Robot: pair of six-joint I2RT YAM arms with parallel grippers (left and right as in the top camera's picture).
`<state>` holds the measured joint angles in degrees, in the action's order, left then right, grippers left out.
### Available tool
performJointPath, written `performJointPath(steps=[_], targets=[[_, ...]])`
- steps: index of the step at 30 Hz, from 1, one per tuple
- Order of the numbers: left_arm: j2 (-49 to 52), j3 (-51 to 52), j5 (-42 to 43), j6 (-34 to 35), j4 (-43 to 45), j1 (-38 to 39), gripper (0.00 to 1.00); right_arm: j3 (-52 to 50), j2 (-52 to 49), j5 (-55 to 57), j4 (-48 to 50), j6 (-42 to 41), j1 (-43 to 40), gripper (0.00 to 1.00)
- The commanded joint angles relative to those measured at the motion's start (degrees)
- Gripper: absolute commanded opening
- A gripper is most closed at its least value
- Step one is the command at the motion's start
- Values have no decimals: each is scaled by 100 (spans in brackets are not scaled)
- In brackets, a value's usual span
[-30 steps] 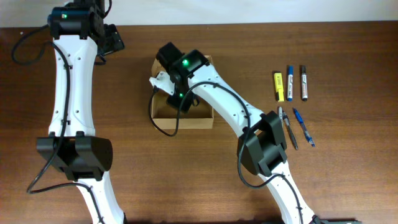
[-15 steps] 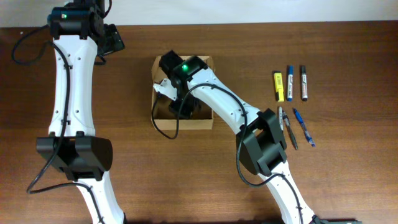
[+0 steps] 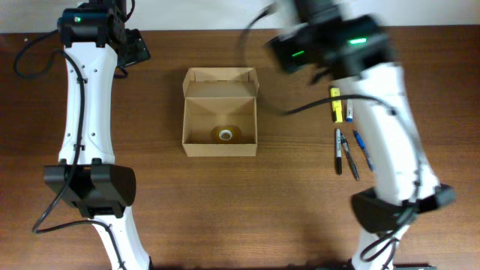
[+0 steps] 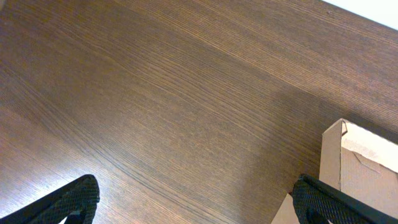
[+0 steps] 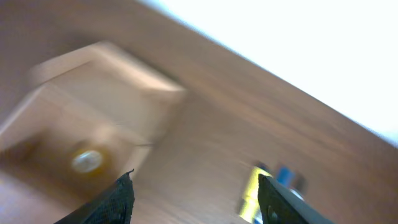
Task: Pack container
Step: 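Return the right gripper and grasp the yellow highlighter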
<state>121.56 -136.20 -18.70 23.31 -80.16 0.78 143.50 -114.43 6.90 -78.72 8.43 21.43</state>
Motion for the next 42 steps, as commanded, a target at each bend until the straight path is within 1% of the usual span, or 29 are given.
performJointPath(steps=[1, 2, 4, 7, 12, 16, 19, 28, 42], targets=[[4, -90, -61, -70, -4, -9, 100, -365, -118, -105, 4, -697, -1178, 64], [4, -90, -61, -70, -4, -9, 100, -533, -120, -278, 46, -739, -1360, 64], [4, -90, -61, -70, -4, -9, 100, -1185, -122, -793, 286, -748, -1797, 64], [4, -90, -59, -70, -4, -9, 100, -2277, -133, -1294, 767, -750, -2186, 61], [4, -90, -61, -70, -4, -9, 100, -3622, -144, -1272, 1508, -748, -2376, 61], [4, -90, -61, -70, -4, -9, 100, -4293, -184, -1165, 1967, -748, -2378, 61], [4, -90, -61, -70, -4, -9, 100, -4448, -358, -1095, 2076, -745, -2378, 61], [4, -90, -59, -70, -4, -9, 100, -4452, -1051, -1073, 2358, -787, -2376, 60], [7, -90, -61, -70, -4, -9, 100, -4452, -1620, -750, 2778, -791, -2378, 59]])
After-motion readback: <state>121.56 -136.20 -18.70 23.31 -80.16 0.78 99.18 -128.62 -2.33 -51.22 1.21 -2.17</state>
